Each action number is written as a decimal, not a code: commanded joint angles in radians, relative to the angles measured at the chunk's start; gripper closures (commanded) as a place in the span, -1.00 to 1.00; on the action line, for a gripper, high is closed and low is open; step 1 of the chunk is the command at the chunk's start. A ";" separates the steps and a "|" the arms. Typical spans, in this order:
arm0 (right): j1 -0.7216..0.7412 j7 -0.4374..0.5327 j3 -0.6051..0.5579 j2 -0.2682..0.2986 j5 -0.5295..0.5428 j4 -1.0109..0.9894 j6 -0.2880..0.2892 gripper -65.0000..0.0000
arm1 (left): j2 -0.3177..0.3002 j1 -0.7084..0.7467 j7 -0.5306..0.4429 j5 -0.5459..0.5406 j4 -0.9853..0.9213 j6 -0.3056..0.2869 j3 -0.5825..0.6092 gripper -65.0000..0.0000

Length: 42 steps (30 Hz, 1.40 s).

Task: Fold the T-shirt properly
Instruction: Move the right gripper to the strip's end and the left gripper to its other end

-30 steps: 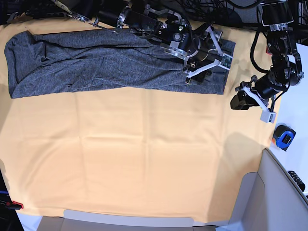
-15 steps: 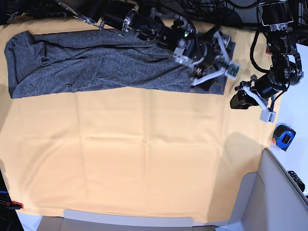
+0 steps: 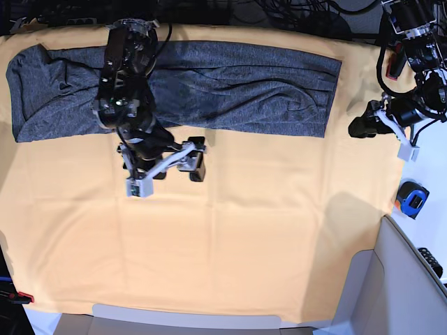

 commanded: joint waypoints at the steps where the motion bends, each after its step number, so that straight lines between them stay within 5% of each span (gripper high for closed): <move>1: 0.004 0.015 0.043 0.001 0.031 0.022 0.006 -0.55 | -0.008 -0.010 -0.002 -0.048 -0.010 0.000 -0.014 0.34; 8: -0.036 0.013 0.241 0.088 0.165 0.044 0.006 -0.55 | 0.025 0.037 -0.002 -0.070 -0.087 0.000 -0.031 0.34; 16: -0.067 0.013 0.358 0.131 0.191 0.044 0.007 -0.55 | 0.025 0.059 -0.002 -0.070 -0.111 0.000 -0.024 0.34; 29: -0.081 0.012 0.368 0.143 0.191 0.042 0.009 -0.55 | 0.032 0.054 -0.002 -0.064 -0.113 0.000 0.183 0.34; 42: -0.088 0.012 0.370 0.157 0.191 0.042 0.009 -0.55 | 0.034 0.051 -0.002 -0.062 -0.113 0.000 0.212 0.34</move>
